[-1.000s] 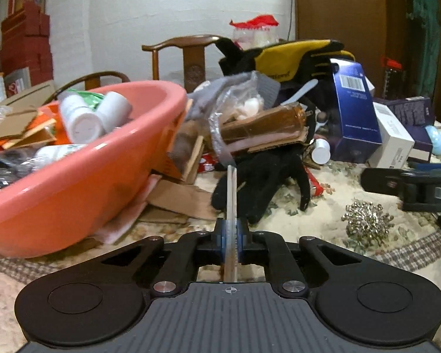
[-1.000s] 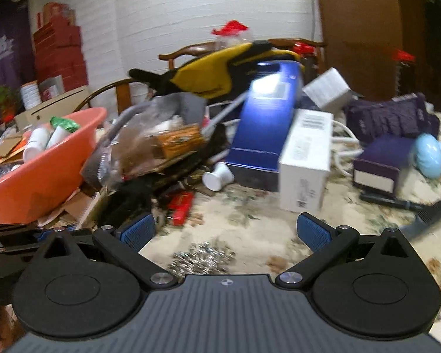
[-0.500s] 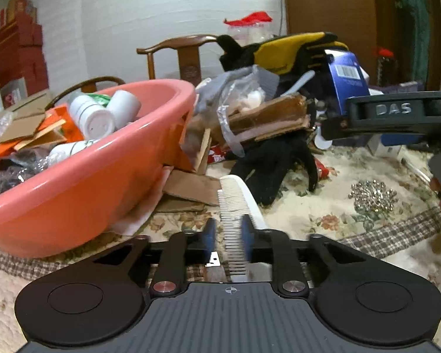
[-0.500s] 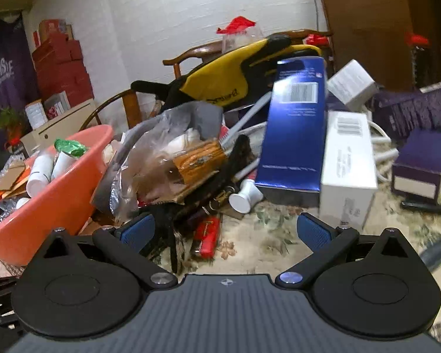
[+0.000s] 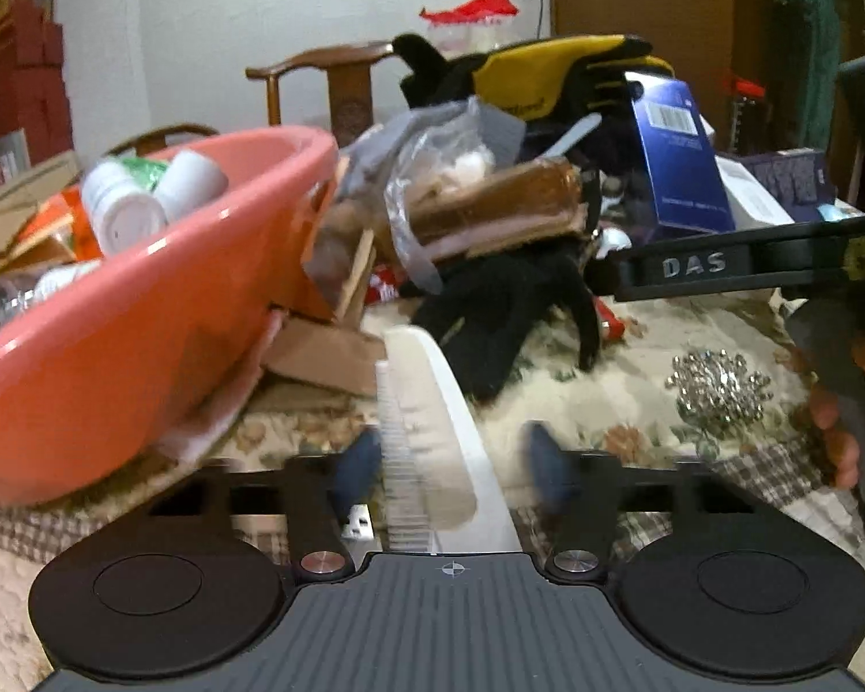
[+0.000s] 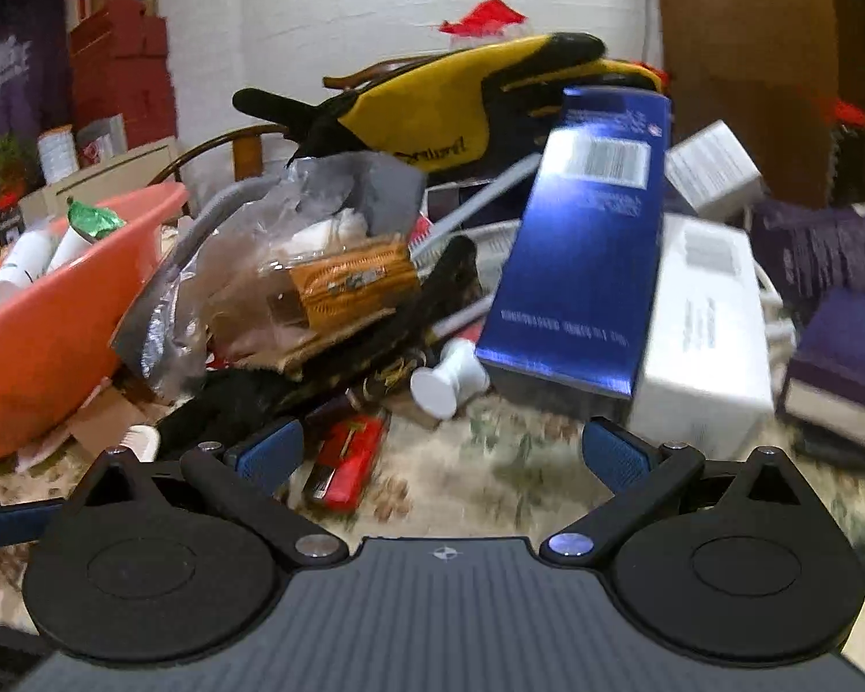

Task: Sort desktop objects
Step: 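Grasp the red lighter with the right gripper while the left holds the comb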

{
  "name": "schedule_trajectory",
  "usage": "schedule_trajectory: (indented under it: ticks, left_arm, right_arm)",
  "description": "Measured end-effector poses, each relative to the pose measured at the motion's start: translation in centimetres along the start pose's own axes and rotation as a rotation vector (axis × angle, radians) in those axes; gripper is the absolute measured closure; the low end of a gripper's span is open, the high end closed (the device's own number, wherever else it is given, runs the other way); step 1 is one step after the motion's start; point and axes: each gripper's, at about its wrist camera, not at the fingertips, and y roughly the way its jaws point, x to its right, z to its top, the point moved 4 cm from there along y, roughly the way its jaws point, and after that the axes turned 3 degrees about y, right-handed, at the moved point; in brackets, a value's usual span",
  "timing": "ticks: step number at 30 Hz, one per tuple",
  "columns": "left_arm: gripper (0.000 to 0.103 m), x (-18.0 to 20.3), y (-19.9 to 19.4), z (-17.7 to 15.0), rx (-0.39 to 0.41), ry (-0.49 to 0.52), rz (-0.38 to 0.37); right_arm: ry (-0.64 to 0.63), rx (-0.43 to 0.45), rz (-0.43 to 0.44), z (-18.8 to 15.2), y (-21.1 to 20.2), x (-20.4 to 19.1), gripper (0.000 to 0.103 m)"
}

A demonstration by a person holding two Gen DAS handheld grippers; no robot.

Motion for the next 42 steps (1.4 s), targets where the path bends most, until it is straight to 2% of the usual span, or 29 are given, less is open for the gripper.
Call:
schedule_trajectory:
  ticks: [2, 4, 6, 8, 9, 13, 15, 18, 19, 20, 21, 22, 27, 31, 37, 42]
  left_arm:
    - [0.074, -0.1, 0.1, 0.1, 0.005, -0.003, 0.013]
    - [0.078, -0.4, 0.0, 0.0, 0.01, -0.018, 0.01]
    - [0.08, -0.8, -0.1, 0.0, 0.016, -0.041, 0.003]
    - [0.081, -1.1, -0.4, -0.2, 0.021, -0.044, 0.0]
    - [0.081, -1.1, -0.5, -0.3, 0.022, -0.038, 0.002]
    - [0.081, -1.4, -1.1, -0.4, 0.032, -0.036, 0.013]
    - [0.081, -1.6, -1.4, -0.6, 0.035, -0.038, 0.018]
    - [0.081, -2.0, -1.8, -0.7, 0.035, -0.048, 0.017]
    - [0.081, -2.0, -1.8, -0.7, 0.037, -0.049, 0.019]
    - [0.081, -2.1, -2.0, -0.8, 0.04, -0.05, 0.022]
    - [0.081, -2.1, -2.1, -0.8, 0.043, -0.051, 0.024]
    - [0.081, -2.1, -2.2, -0.7, 0.045, -0.053, 0.021]
    - [0.081, -2.2, -2.7, -0.7, 0.065, -0.054, 0.014]
    - [0.081, -2.2, -2.9, -0.8, 0.067, -0.061, 0.008]
    - [0.081, -2.0, -4.1, -0.8, 0.095, -0.056, -0.005]
    - [0.081, -1.8, -5.3, 0.3, 0.133, -0.04, 0.007]
  right_arm:
    - [0.001, -0.022, -0.029, 0.4, 1.0, 0.3, 0.002]
    - [0.022, -0.034, -0.042, 0.4, 1.6, 0.5, 0.006]
    - [0.045, -0.051, -0.06, 0.3, 2.0, 0.6, 0.016]
    - [0.048, -0.053, -0.012, 0.1, 1.6, 0.0, 0.038]
    - [0.035, -0.053, 0.008, -0.1, 1.2, -0.4, 0.04]
    - [-0.031, -0.078, 0.053, -0.6, 1.0, -2.6, 0.037]
    - [-0.076, -0.089, 0.04, -0.9, 1.8, -3.4, 0.027]
    - [-0.112, -0.101, 0.02, -0.8, 2.3, -4.1, 0.025]
    - [-0.113, -0.103, 0.023, -0.8, 2.3, -4.1, 0.03]
    - [-0.119, -0.099, 0.029, -0.8, 2.1, -4.0, 0.047]
    - [-0.129, -0.093, 0.032, -0.9, 1.7, -3.9, 0.058]
    - [-0.136, -0.09, 0.034, -1.1, 1.3, -3.6, 0.077]
    - [-0.118, -0.103, 0.073, -2.1, -1.2, -1.5, 0.077]
    - [-0.074, -0.091, 0.072, -2.9, -3.5, -0.2, 0.077]
    - [0.018, -0.037, 0.114, -3.7, -7.7, 1.8, 0.077]
    - [0.038, 0.006, 0.124, -2.6, -8.8, 1.7, 0.077]
